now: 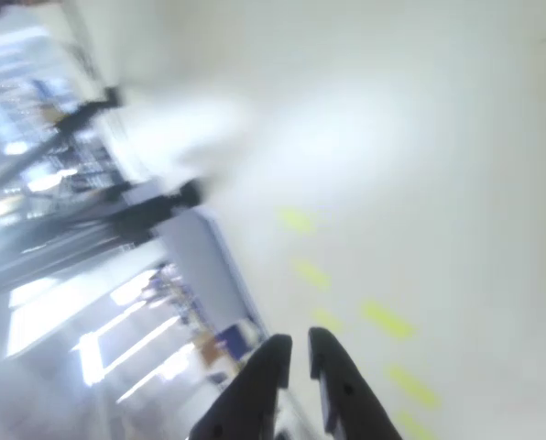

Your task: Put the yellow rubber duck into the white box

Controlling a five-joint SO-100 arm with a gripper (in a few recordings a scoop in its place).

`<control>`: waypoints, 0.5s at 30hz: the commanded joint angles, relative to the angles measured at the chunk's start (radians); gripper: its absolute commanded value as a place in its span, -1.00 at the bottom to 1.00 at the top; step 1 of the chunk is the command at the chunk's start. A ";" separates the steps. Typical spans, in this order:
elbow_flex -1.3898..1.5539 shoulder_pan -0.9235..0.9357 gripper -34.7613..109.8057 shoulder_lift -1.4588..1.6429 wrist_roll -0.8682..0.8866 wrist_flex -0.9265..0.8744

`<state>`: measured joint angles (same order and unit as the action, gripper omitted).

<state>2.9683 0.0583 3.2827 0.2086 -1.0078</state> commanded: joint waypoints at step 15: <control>0.080 -0.044 -0.47 0.052 -0.005 -0.063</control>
<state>3.0342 0.0123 3.2843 0.2056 -1.0630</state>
